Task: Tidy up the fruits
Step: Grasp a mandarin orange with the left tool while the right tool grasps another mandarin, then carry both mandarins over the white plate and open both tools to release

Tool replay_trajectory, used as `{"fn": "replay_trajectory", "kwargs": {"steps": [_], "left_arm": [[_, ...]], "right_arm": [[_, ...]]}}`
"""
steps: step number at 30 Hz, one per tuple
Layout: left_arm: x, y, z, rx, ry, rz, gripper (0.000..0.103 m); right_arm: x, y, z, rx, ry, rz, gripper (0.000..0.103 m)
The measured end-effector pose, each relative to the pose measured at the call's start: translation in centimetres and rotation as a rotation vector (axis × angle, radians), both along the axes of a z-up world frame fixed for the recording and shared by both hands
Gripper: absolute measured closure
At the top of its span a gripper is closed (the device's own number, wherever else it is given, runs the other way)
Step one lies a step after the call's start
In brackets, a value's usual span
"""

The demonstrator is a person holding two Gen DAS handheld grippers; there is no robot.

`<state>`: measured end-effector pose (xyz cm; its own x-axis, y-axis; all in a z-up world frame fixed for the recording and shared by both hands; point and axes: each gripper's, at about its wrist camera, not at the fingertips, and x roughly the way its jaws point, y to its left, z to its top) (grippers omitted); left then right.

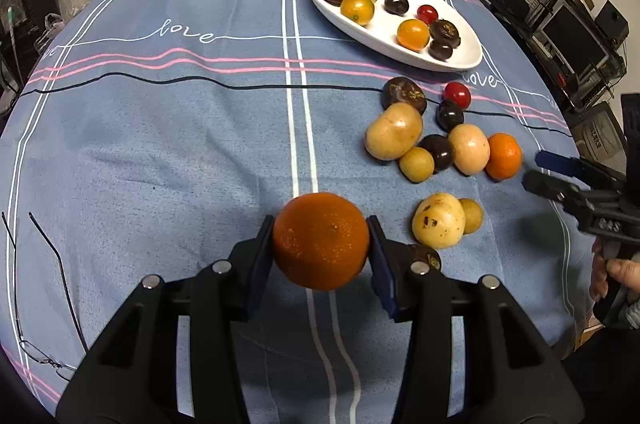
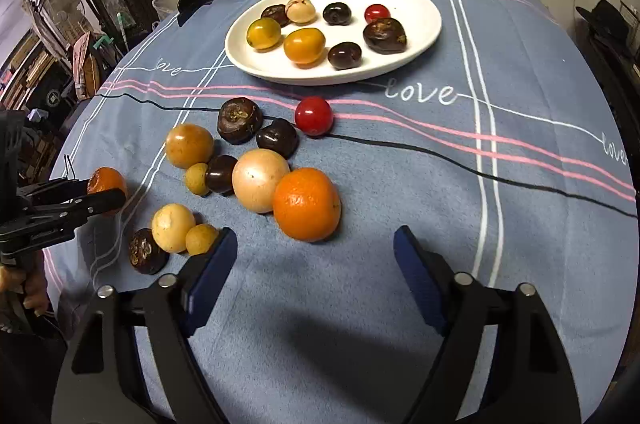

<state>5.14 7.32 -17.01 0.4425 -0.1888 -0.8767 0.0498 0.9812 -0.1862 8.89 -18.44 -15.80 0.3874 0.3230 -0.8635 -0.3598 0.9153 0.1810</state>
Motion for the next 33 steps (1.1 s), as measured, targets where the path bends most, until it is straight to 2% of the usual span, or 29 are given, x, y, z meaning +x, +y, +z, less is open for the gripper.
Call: {"fn": "replay_trajectory", "kwargs": {"steps": [3,7,10,15,16,26,29,33], "left_arm": [[0.0,0.1,-0.3,-0.004,0.011,0.007,0.057],[-0.2,0.2,-0.3,-0.003,0.013,0.014,0.057],[-0.4,0.4,-0.4,-0.004,0.019,0.026,0.057],[-0.5,0.4,-0.6,-0.004,0.026,0.035,0.057],[-0.4,0.3,-0.6,-0.003,0.027,0.032,0.057],[0.0,-0.1,-0.5,-0.012,0.008,0.026,0.057],[0.5,-0.4,-0.4,-0.022,0.008,0.021,0.057],[2.0,-1.2,0.8,-0.034,-0.021,-0.002,0.057]], "right_arm": [[1.1,0.0,-0.8,0.049,0.042,-0.004,0.042],[2.4,0.3,-1.9,0.087,0.085,-0.004,0.043],[3.0,0.4,-2.4,0.129,0.118,0.005,0.052],[3.1,0.4,-2.8,0.15,0.13,0.014,0.055],[3.0,0.4,-2.8,0.148,0.13,0.016,0.059],[1.2,-0.9,-1.1,0.166,0.101,0.012,0.06],[0.4,-1.1,-0.8,0.144,0.094,0.022,0.06],[0.2,-1.7,-0.9,0.132,0.097,0.019,0.06]]}}
